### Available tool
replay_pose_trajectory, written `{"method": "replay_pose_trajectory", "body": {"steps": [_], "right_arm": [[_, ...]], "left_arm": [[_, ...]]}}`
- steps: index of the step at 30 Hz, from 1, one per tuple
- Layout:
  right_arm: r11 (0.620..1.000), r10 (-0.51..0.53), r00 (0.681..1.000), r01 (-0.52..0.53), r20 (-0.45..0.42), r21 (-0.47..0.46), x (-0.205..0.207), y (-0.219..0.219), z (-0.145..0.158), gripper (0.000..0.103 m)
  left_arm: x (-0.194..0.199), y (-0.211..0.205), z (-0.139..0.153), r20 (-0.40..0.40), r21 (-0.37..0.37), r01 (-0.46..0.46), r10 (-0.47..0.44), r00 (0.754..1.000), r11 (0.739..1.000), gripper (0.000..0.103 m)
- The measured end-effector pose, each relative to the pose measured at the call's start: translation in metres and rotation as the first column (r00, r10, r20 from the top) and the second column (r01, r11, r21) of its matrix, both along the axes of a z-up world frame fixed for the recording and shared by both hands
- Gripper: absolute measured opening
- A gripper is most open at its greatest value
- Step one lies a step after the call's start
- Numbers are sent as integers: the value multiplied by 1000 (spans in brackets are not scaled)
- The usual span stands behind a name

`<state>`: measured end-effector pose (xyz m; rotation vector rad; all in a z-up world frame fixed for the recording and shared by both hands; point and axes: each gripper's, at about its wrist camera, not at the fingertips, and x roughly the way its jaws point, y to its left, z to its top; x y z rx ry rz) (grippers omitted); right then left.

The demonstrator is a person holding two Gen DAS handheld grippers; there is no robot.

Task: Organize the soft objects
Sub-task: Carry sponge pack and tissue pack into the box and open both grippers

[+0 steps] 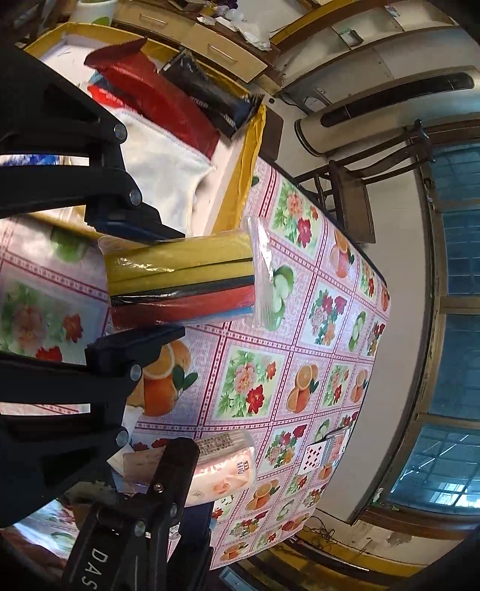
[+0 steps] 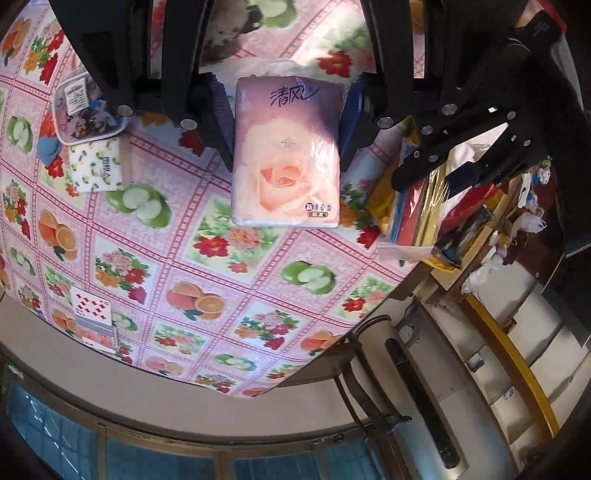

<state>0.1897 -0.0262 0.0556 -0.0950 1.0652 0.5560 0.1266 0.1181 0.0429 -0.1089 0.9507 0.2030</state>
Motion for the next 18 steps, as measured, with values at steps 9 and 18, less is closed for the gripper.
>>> {"method": "replay_pose_trajectory", "body": {"steps": [9,18], "right_arm": [[994,96,995,-94,-40,55,-51,102,-2,52],[993,64,990,-52,-127,102,-55,169,-38,52]], "left_arm": [[-44,91,11,-1,58,-52,52,999,997,40],[-42,147,-27,-90,32,-74,77,993,997,40]]}}
